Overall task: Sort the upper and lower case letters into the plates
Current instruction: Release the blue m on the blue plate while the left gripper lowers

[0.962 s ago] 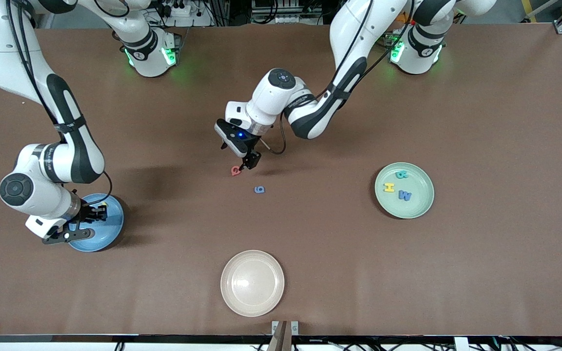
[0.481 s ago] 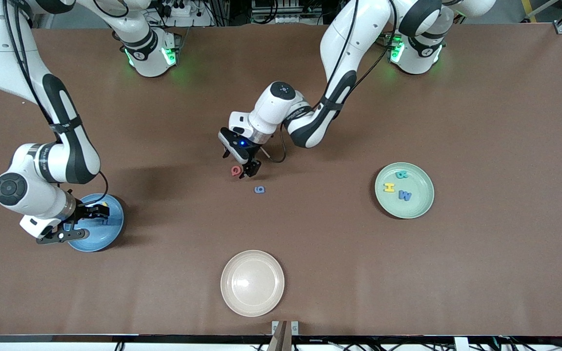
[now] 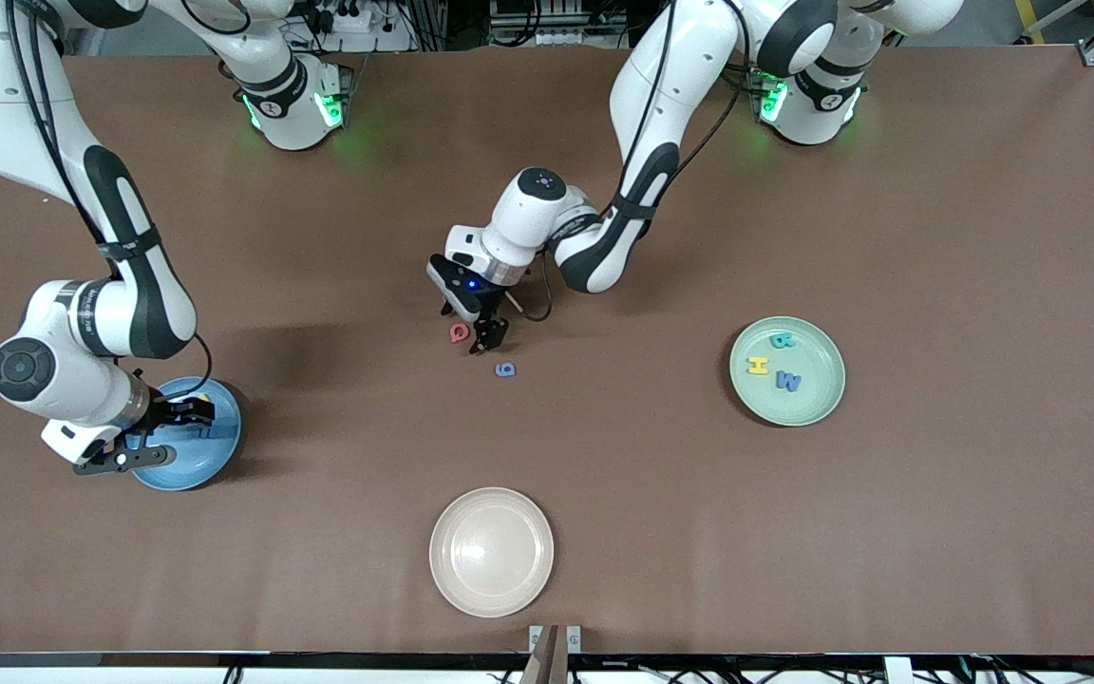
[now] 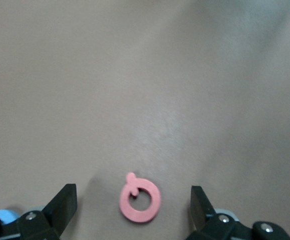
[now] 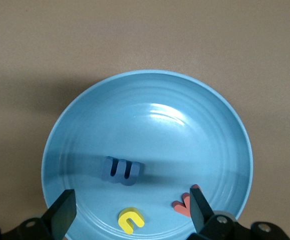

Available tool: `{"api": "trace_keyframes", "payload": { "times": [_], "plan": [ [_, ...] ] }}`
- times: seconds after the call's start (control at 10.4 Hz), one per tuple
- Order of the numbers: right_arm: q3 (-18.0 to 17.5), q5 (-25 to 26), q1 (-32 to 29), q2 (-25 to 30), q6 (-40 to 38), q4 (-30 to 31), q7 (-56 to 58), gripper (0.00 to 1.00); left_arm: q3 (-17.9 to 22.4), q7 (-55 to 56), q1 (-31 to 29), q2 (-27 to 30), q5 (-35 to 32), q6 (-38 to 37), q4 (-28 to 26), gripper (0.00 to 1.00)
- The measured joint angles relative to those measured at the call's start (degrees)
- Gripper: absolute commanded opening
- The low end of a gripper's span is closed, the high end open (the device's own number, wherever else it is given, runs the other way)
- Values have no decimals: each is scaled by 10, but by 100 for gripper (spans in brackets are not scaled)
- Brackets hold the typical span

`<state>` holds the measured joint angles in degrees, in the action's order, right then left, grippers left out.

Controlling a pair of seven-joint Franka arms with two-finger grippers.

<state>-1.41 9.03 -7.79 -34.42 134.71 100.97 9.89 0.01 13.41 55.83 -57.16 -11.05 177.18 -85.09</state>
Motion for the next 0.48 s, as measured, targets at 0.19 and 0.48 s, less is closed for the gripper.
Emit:
{"api": "trace_keyframes", "payload": {
  "times": [0.19,0.48],
  "plan": [
    [0,0,0,0,0,0,0,100,3,1,4,-3,0,0,3,81],
    [0,0,0,-1,0,0,0,100,6,4,4,-3,0,0,5,64]
  ]
}}
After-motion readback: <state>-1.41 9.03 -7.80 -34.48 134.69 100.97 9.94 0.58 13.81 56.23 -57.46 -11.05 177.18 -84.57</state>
